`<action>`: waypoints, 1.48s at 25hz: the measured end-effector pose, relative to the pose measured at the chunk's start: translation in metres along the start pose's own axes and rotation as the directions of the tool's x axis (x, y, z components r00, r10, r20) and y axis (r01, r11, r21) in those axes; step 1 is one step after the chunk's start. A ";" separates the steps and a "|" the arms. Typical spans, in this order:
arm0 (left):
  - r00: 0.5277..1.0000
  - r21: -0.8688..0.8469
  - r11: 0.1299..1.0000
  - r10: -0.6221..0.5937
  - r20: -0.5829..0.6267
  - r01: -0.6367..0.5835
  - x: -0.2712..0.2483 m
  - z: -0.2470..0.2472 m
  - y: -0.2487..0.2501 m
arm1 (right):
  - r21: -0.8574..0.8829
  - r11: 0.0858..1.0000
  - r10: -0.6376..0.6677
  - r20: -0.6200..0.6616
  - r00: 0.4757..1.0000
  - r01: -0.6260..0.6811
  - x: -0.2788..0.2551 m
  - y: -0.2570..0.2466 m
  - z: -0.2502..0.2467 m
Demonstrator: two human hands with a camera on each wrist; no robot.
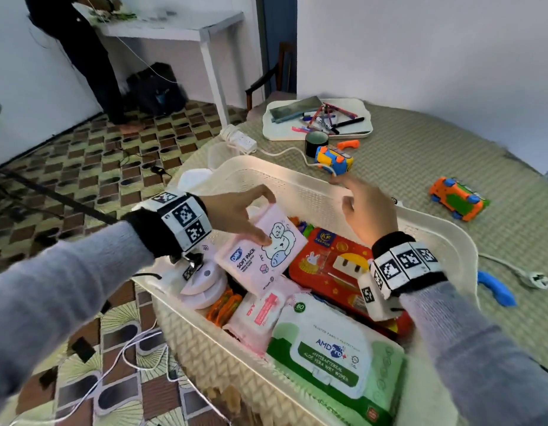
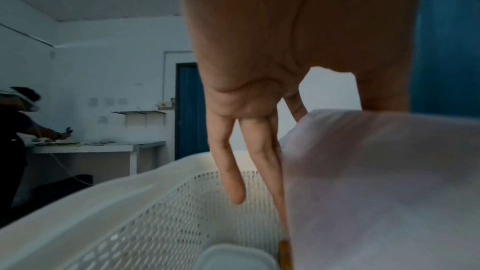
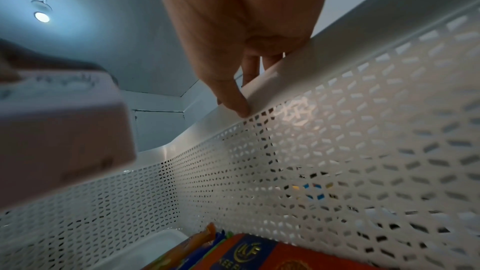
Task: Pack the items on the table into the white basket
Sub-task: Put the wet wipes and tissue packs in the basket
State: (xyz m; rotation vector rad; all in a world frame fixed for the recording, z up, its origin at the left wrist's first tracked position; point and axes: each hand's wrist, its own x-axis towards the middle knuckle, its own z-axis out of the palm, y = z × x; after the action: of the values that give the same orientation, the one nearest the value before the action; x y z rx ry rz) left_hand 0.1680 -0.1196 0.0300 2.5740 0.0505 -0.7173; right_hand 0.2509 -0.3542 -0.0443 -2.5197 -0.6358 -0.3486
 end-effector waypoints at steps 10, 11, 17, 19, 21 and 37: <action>0.954 0.156 0.979 0.084 0.288 -0.133 0.036 0.042 -0.034 | -0.040 0.997 0.060 0.015 0.998 -0.059 0.003 0.001 -0.001; 0.945 0.183 0.969 0.102 0.311 -0.165 0.036 0.045 -0.033 | -0.042 0.997 0.065 0.017 0.998 -0.065 0.003 0.001 -0.001; 0.895 0.242 0.916 0.209 0.393 -0.320 0.040 0.057 -0.020 | -0.084 0.993 0.081 0.029 0.996 -0.078 0.003 -0.002 -0.003; 0.898 0.280 0.902 0.208 0.387 -0.329 0.042 0.062 -0.019 | -0.092 0.993 0.079 0.032 0.996 -0.076 0.002 -0.003 -0.004; 0.894 0.283 0.896 0.216 0.393 -0.341 0.043 0.069 -0.018 | -0.105 0.991 0.081 0.032 0.996 -0.077 0.002 -0.004 -0.004; 0.913 0.141 0.960 0.174 0.370 -0.240 0.045 0.059 -0.008 | -0.115 0.993 0.012 0.055 0.998 -0.005 -0.008 -0.007 -0.009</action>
State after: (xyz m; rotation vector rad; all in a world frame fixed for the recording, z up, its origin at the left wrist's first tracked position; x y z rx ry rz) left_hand 0.1774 -0.1430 -0.0409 2.5232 -0.4187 -1.1349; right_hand 0.2396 -0.3565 -0.0369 -2.6495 -0.6431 -0.3211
